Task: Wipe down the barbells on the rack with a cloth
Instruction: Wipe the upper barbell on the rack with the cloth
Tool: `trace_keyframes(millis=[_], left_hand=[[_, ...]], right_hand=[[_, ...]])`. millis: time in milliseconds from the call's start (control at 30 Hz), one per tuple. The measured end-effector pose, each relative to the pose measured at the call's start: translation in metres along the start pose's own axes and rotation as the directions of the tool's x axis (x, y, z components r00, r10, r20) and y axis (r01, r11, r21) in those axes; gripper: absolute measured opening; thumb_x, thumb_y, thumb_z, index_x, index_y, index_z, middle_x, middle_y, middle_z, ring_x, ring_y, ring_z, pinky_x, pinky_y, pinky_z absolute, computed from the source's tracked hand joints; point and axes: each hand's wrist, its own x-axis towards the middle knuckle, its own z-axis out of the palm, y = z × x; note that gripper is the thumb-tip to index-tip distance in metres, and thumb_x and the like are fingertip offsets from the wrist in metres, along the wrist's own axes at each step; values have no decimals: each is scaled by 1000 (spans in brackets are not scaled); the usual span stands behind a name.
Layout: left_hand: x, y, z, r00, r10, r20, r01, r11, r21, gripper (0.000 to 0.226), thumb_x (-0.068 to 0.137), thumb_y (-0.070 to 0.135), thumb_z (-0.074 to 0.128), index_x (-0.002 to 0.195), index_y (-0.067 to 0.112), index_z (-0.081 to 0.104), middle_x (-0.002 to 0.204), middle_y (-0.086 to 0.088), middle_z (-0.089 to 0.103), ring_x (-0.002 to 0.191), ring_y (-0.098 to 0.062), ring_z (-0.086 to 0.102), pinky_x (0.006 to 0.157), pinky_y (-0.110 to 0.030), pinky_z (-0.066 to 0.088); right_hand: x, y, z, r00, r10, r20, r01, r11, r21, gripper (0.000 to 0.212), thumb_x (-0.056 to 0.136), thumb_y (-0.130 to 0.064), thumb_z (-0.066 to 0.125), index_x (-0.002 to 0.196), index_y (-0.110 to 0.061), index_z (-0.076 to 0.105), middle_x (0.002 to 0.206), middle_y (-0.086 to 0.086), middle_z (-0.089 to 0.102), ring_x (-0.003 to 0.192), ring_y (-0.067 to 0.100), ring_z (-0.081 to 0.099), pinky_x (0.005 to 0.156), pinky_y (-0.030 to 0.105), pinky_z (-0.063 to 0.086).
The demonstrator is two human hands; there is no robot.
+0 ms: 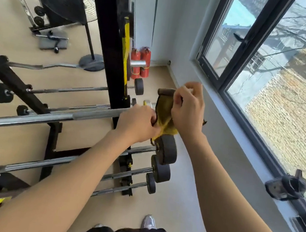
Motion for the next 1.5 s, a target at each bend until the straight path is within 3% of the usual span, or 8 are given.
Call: trace_keyframes(millis=[333, 467, 700, 833, 967, 1233, 1400, 1500], left_hand=[[6, -1, 0, 932, -138, -335, 140, 990, -20, 14, 94, 36, 59, 95, 24, 65, 93, 7, 66, 71, -12, 63, 56, -28, 54], [10, -14, 3, 938, -153, -312, 159, 987, -5, 29, 97, 16, 60, 125, 18, 67, 128, 0, 66, 96, -17, 68, 68, -27, 56], [23, -3, 5, 954, -119, -275, 132, 991, 29, 31, 101, 15, 57, 128, 18, 72, 125, -2, 71, 105, -22, 70, 80, -36, 62], [32, 4, 6, 941, -164, -296, 186, 981, 46, 25, 99, 12, 57, 112, 17, 79, 105, -1, 77, 89, -19, 72, 72, -36, 62], [41, 14, 7, 914, -244, -325, 277, 959, 59, 21, 98, 11, 59, 100, 16, 79, 93, -3, 75, 79, -21, 68, 64, -33, 54], [52, 32, 8, 862, -338, -378, 414, 900, 140, 18, 102, 22, 59, 92, 14, 72, 82, -5, 66, 66, -21, 52, 56, -30, 34], [53, 25, 9, 866, -334, -372, 399, 910, 113, 21, 101, 21, 61, 90, 13, 76, 76, -2, 65, 64, -18, 53, 53, -27, 34], [49, 16, 11, 891, -306, -334, 353, 931, 89, 19, 100, 19, 62, 101, 17, 81, 88, -2, 74, 71, -17, 61, 56, -26, 38]], right_hand=[[37, 22, 66, 950, -58, 308, 111, 981, -159, 10, 99, -32, 64, 98, -22, 64, 144, 11, 39, 138, 37, 33, 118, 60, 33], [6, 31, 63, 812, -326, 483, 355, 934, 33, 28, 108, -38, 43, 112, -17, 60, 110, 5, 63, 98, 24, 59, 93, 46, 53], [14, 62, 60, 609, -423, 671, 626, 776, -78, 70, 102, -71, 39, 149, -20, 42, 131, 0, 64, 114, 22, 64, 103, 41, 51], [32, 100, 34, 688, -355, 633, 563, 811, -158, 29, 108, -51, 42, 105, -26, 55, 91, -4, 62, 82, 21, 64, 72, 34, 51], [25, 90, 38, 923, 38, 383, 129, 907, -400, 51, 104, -44, 16, 76, -19, 52, 78, 1, 60, 75, 27, 58, 69, 35, 38], [10, 84, 52, 682, -440, 584, 598, 795, -100, 43, 111, -47, 31, 131, -20, 58, 110, -1, 66, 97, 22, 61, 91, 39, 47], [37, 119, 38, 862, -24, 506, 217, 920, -326, 43, 108, -42, 28, 76, -20, 46, 72, -5, 53, 64, 21, 51, 56, 27, 28], [46, 99, 42, 819, 41, 572, 236, 885, -402, 47, 109, -38, 33, 68, -19, 46, 63, -2, 52, 58, 20, 48, 70, 34, 43]])
